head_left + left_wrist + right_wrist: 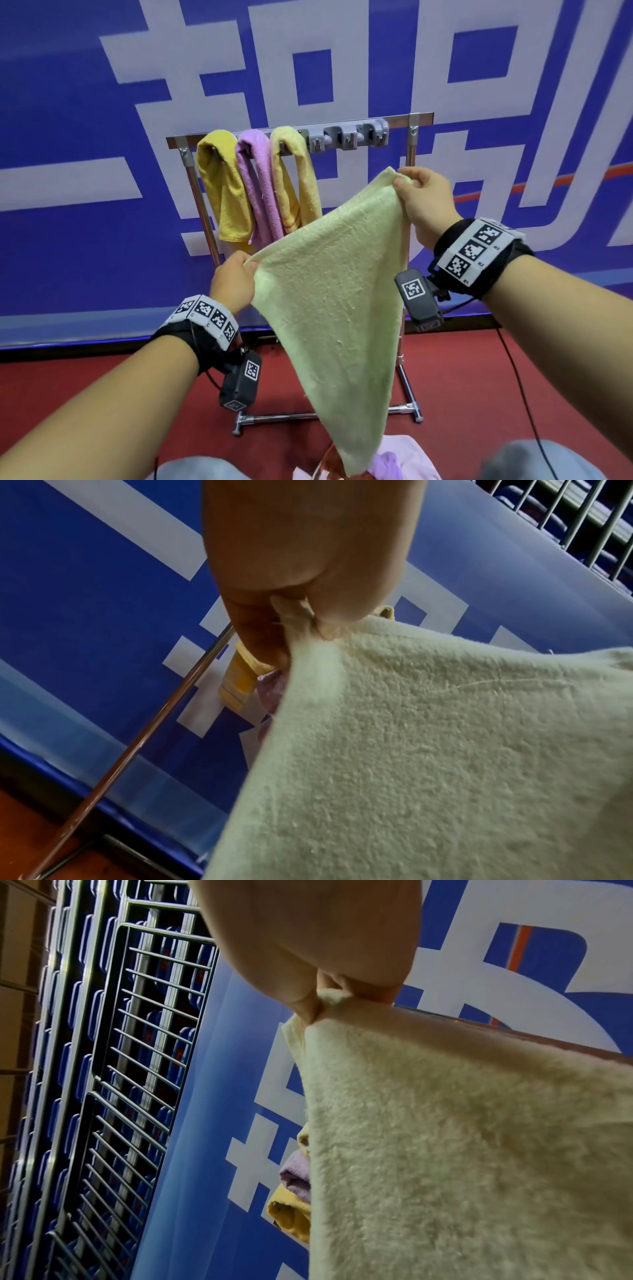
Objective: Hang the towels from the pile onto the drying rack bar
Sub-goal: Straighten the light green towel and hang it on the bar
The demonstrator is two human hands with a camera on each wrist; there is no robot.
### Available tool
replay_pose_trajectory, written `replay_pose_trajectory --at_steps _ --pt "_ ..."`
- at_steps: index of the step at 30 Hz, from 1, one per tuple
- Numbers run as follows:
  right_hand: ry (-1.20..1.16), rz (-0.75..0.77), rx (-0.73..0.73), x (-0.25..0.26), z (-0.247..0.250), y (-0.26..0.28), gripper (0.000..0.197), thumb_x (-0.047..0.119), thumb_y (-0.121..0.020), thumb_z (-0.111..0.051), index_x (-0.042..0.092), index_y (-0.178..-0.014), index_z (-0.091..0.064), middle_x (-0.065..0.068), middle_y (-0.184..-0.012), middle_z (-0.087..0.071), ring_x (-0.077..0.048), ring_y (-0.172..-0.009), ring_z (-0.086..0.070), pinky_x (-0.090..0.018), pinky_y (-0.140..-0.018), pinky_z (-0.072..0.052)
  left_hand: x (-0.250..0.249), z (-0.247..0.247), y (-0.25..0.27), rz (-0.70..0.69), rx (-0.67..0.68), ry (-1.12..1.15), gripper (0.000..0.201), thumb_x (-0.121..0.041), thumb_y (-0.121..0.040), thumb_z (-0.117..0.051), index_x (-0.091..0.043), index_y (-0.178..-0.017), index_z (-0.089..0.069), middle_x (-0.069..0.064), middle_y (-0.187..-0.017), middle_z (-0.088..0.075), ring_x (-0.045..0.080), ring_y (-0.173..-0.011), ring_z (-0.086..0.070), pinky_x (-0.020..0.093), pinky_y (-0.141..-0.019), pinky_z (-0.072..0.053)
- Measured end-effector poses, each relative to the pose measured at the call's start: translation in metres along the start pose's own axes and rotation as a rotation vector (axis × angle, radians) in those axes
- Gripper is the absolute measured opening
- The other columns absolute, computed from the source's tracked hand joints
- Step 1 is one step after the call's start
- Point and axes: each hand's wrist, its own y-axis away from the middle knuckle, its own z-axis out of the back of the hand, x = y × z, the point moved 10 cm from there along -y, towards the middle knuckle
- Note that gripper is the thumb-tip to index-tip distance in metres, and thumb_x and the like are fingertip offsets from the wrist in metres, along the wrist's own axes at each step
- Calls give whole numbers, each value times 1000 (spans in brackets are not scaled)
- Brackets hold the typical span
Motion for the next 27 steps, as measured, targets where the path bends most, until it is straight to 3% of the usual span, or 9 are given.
replay_pose_trajectory --at_steps 3,7,11,16,23,27 --pt "31 -4 11 -1 6 0 15 10 -95 -56 18 -98 -69 -3 -105 -69 -13 -97 -64 -28 -86 -53 -3 11 -1 -21 -25 18 21 -32 -98 -52 -23 -80 -58 4 -85 -66 28 -87 -60 45 -78 -53" --pt "92 -16 11 -8 12 2 14 17 -94 -60 20 -84 -69 3 -91 -68 -8 -85 -62 -22 -71 -49 -7 17 -2 -38 -34 58 22 -32 -96 -58 -21 -77 -62 3 -81 -67 26 -84 -62 41 -73 -54" --pt "157 -33 -7 -14 14 -1 13 25 -94 -62 16 -88 -70 3 -89 -66 -8 -81 -60 -24 -69 -47 -7 15 -6 13 -8 84 20 -26 -99 -53 -21 -84 -65 5 -90 -68 24 -86 -63 31 -65 -46" --pt "186 -66 -84 -23 28 -6 15 24 -99 -54 12 -97 -62 5 -85 -57 -11 -81 -53 -27 -72 -44 -2 21 -9 37 -6 63 21 -17 -95 -52 -19 -83 -68 6 -95 -69 27 -95 -62 40 -86 -52" --pt "210 -88 -71 -34 32 -4 16 22 -96 -55 13 -100 -68 7 -85 -60 -13 -85 -57 -31 -76 -49 4 23 -9 54 -23 112 21 -21 -94 -60 -17 -75 -68 6 -83 -69 30 -88 -63 43 -86 -53" --pt "194 -182 -26 -49 24 1 19 22 -93 -58 9 -82 -66 -2 -77 -60 -20 -74 -56 -32 -63 -49 -3 15 -9 75 12 256 22 -15 -94 -59 -5 -77 -69 16 -85 -70 29 -78 -64 45 -78 -59"
